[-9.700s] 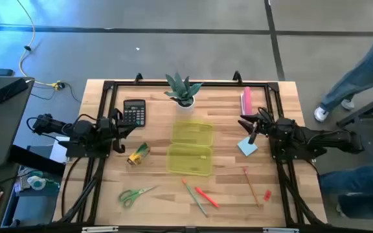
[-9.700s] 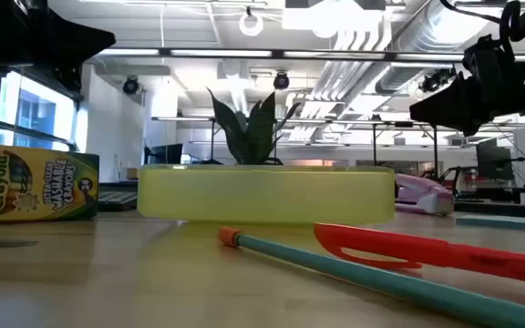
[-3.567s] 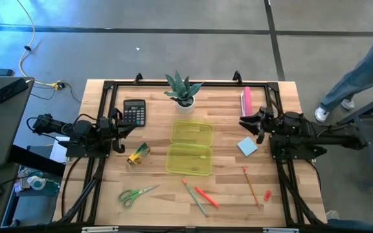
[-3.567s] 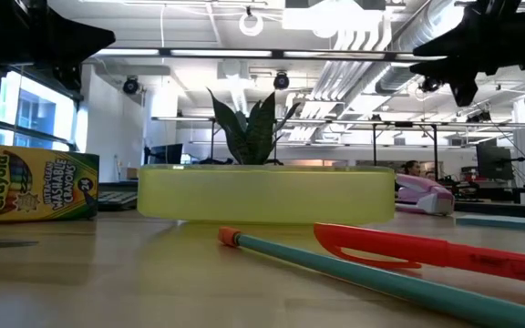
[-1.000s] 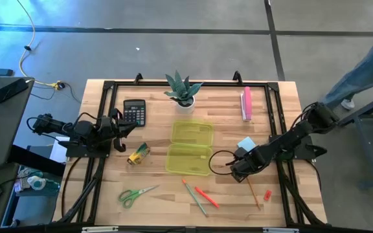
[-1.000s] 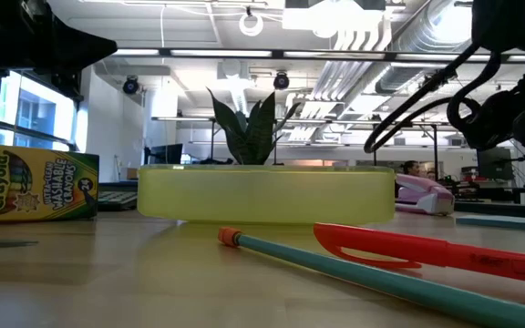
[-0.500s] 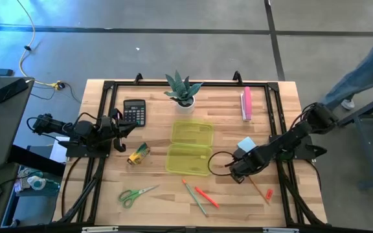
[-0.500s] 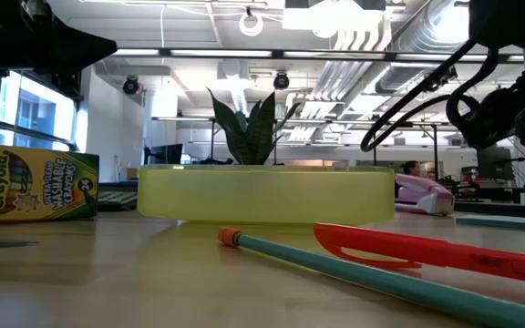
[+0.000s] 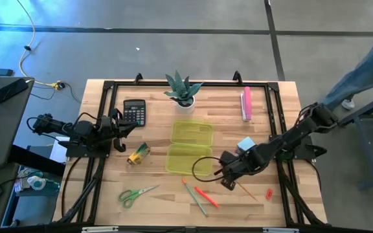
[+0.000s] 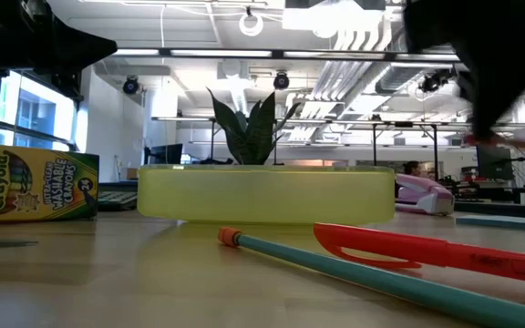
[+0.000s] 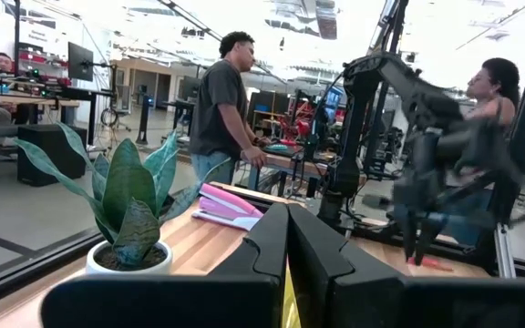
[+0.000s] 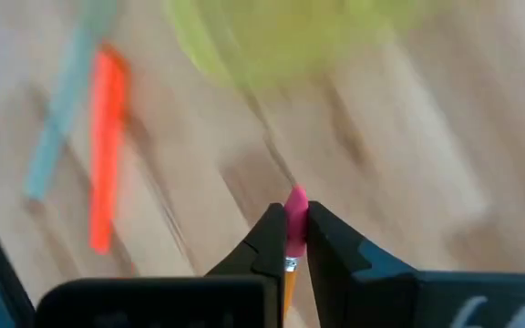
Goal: Pack school essentials
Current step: Put the yellow pencil into the yellow box
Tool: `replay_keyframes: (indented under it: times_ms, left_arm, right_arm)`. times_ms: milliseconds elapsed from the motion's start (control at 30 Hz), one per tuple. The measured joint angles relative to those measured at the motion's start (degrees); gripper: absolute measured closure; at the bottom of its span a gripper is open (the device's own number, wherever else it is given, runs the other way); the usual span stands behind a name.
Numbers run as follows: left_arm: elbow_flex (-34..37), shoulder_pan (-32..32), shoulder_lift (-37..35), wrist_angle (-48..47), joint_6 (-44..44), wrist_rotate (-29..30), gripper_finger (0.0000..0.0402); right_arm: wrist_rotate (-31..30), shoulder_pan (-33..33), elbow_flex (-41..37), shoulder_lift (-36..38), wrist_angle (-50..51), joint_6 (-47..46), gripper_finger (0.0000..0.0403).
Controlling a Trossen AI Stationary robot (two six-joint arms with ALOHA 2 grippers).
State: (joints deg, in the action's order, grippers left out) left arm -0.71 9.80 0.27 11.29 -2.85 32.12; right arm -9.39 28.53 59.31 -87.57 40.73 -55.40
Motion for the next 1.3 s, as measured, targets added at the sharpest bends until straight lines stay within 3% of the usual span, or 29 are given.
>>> replay_keyframes:
  times_ms: [233, 367, 500, 733, 867, 1067, 1300]
  left_arm:
    - [0.0, 0.0, 0.0, 0.0, -0.2, 0.0, 0.0401]
    - [0.0, 0.0, 0.0, -0.2, -0.1, -1.0, 0.0401]
    - [0.0, 0.0, 0.0, -1.4, -0.1, -1.9, 0.0401]
    - [0.0, 0.0, 0.0, -1.7, 0.0, -1.9, 0.0401]
    - [0.0, 0.0, 0.0, -1.7, 0.0, -1.9, 0.0401]
    - [0.0, 0.0, 0.0, -1.7, 0.0, -1.9, 0.0401]
    - [0.0, 0.0, 0.0, -1.7, 0.0, -1.8, 0.0401]
  right_arm:
    - [-16.6, -1.4, 9.6, 0.0, -11.9, 26.1, 0.0386]
    - [-17.6, -3.5, 12.9, 0.1, -20.9, 38.8, 0.0386]
    - [-17.8, -6.7, 14.3, 0.1, -28.4, 45.7, 0.0386]
    - [-13.4, -14.9, 12.7, -1.0, -30.6, 43.1, 0.0386]
    - [-7.1, -18.9, 12.0, -4.3, -30.2, 38.9, 0.0386]
    - [0.4, -20.8, 11.9, -10.5, -30.2, 37.0, 0.0386]
    - [3.8, -21.8, 11.9, -14.5, -30.3, 35.7, 0.0386]
